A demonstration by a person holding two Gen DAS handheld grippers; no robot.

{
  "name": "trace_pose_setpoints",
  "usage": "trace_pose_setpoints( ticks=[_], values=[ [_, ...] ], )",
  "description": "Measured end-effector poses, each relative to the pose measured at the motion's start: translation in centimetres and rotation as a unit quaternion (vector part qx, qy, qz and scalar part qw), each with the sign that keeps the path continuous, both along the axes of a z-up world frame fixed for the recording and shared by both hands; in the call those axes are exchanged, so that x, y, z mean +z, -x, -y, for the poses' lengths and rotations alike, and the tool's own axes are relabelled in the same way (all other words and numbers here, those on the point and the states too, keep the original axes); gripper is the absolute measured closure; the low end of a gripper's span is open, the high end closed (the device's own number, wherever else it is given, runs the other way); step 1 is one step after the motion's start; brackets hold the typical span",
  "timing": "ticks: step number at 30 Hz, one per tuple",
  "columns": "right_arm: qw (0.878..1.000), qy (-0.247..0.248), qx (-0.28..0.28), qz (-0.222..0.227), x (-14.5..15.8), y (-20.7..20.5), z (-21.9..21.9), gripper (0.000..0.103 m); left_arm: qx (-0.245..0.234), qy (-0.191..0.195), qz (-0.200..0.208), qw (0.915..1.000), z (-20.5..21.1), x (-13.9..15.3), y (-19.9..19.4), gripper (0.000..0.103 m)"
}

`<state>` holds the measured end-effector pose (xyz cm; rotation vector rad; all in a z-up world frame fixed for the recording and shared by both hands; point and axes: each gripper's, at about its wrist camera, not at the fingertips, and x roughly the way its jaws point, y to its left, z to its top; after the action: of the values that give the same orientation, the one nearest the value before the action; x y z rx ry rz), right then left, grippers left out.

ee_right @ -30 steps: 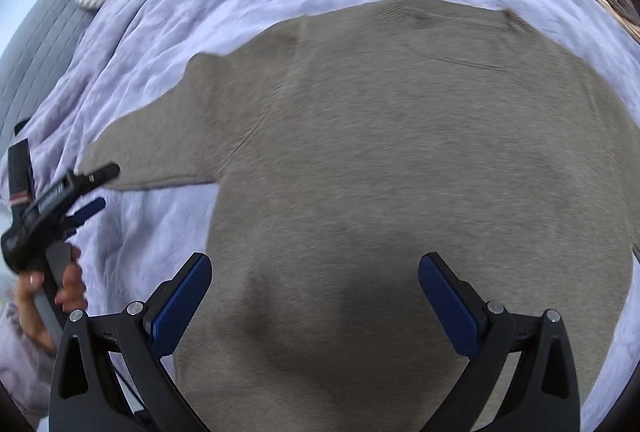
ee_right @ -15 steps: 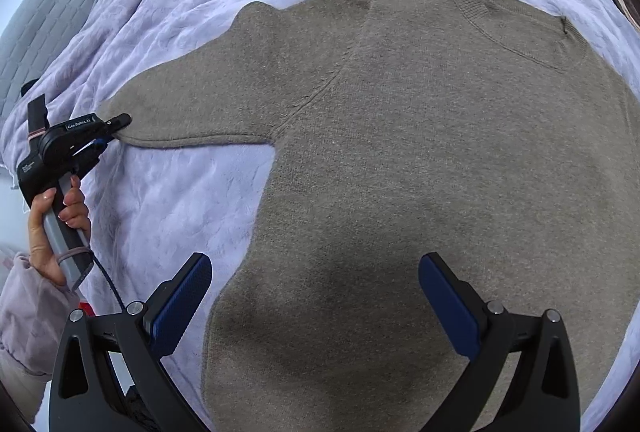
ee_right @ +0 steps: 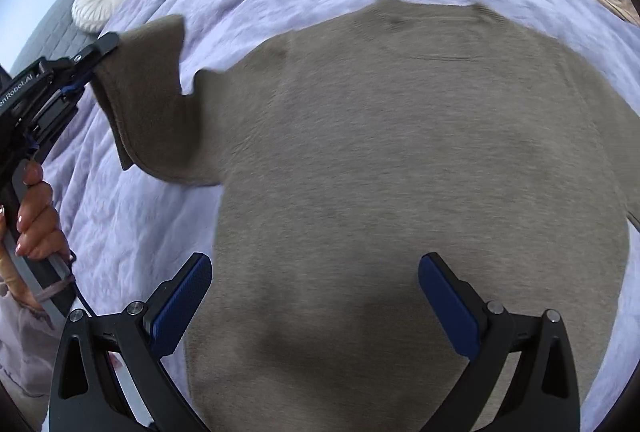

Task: Fold small clothes
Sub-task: 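Grasp the sweater sleeve with the left gripper and lift it, then fold the sleeve across the sweater body with the left gripper and release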

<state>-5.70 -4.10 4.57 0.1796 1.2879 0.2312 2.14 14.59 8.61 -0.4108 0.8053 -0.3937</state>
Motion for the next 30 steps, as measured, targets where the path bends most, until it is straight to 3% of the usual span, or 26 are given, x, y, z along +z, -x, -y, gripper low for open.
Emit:
trace_pose_setpoints(
  ticks=[4, 7, 10, 12, 15, 17, 18, 21, 25, 28, 30],
  values=[
    [0.998, -0.003, -0.058, 0.000, 0.0, 0.4, 5.5, 0.000, -0.084, -0.021, -0.027, 0.9959, 9.4, -2.2, -1.0, 0.095],
    [0.996, 0.005, -0.089, -0.005, -0.7, 0.9, 9.2, 0.000, -0.124, -0.065, -0.057, 0.9885, 14.7, -5.1, -0.9, 0.095],
    [0.993, 0.008, -0.117, -0.016, -1.7, 1.3, 12.4, 0.000, -0.145, -0.122, -0.079, 0.9786, 17.7, -8.0, 0.2, 0.094],
    [0.991, 0.008, -0.130, -0.024, -2.4, 1.3, 14.1, 0.000, -0.157, -0.138, -0.105, 0.9724, 17.9, -9.7, 0.5, 0.094],
    [0.991, 0.021, -0.129, -0.025, -2.7, 0.9, 14.8, 0.000, -0.146, -0.145, -0.125, 0.9705, 16.5, -9.9, 1.1, 0.090],
    [0.993, 0.037, -0.115, -0.008, -2.1, 0.1, 14.5, 0.000, -0.128, -0.145, -0.121, 0.9736, 14.7, -8.7, 1.8, 0.031],
    [0.994, 0.044, -0.105, 0.002, -1.8, -0.3, 14.2, 0.000, -0.112, -0.142, -0.105, 0.9779, 13.6, -7.6, 1.8, 0.027],
    [0.996, 0.063, -0.059, 0.035, -0.8, -2.2, 12.2, 0.000, -0.097, -0.153, -0.092, 0.9792, 10.8, -5.6, 1.9, 0.027],
    [0.991, 0.103, 0.023, 0.084, 0.2, -4.8, 8.0, 0.000, -0.029, -0.178, -0.096, 0.9790, 5.3, -4.6, 1.7, 0.022],
    [0.976, 0.148, 0.109, 0.118, 0.3, -5.6, 4.3, 0.000, 0.027, -0.198, -0.133, 0.9708, 0.0, -6.2, 0.7, 0.022],
    [0.955, 0.195, 0.176, 0.140, -0.7, -5.8, 1.4, 0.000, 0.056, -0.199, -0.161, 0.9652, -2.8, -8.0, -0.2, 0.022]
  ],
)
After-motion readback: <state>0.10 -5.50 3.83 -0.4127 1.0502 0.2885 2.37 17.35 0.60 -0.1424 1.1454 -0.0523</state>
